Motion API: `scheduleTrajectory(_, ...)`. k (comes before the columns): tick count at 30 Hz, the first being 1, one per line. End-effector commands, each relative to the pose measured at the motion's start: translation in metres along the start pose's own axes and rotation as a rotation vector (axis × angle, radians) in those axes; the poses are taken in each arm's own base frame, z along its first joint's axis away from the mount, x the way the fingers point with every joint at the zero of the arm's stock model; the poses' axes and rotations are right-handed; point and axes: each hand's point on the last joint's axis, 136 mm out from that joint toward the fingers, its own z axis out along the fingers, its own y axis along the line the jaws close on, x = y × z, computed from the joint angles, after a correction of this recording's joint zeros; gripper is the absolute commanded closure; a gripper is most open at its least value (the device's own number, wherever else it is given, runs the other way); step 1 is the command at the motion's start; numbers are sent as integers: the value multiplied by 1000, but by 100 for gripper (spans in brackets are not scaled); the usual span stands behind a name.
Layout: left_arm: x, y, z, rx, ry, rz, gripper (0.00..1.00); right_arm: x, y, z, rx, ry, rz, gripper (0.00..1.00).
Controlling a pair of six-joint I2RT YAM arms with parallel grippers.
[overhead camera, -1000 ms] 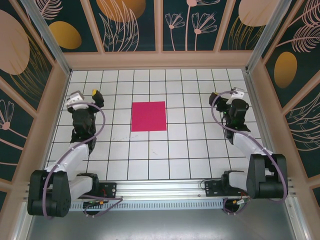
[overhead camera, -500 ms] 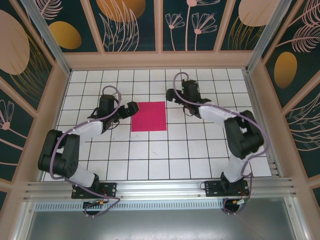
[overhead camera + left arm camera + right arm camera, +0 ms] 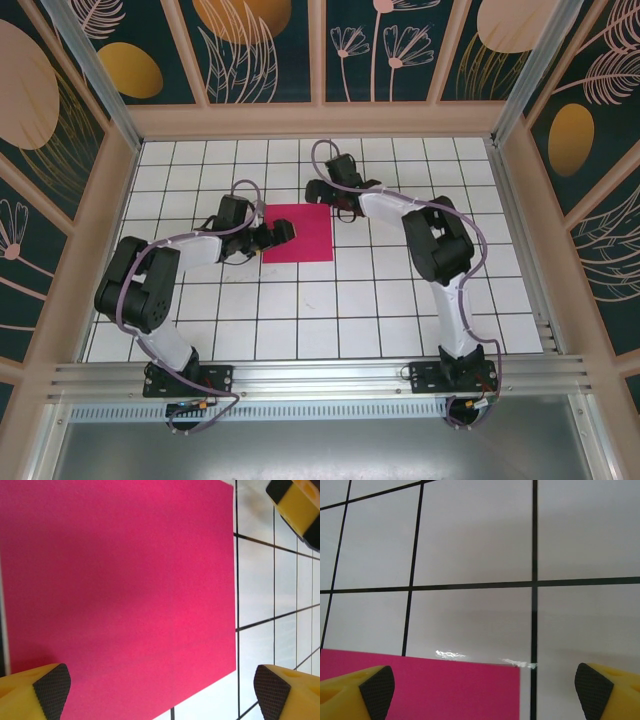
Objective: Fold a paper plane with a square sheet of paper (fold left side to right side)
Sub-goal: Pick up the square sheet of paper from the center of the table.
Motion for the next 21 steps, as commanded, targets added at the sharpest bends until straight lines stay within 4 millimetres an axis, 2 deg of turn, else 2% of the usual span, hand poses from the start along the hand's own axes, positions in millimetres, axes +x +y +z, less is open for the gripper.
scheduleTrajectory(1,11,5,5,-9,44,-20,4,8,12,6,-18,48,-10,6)
scheduleTrajectory(4,15,17,10,-53,60,-28,4,15,12,12,-19,73,-12,7)
scheduleTrajectory(10,20,25,13,-83,77,-29,4,31,15,21,-9,124,-34,7)
scheduleTrajectory(21,24,34,15,-116,86,-38,4,71,34,21,-53,228,-71,9)
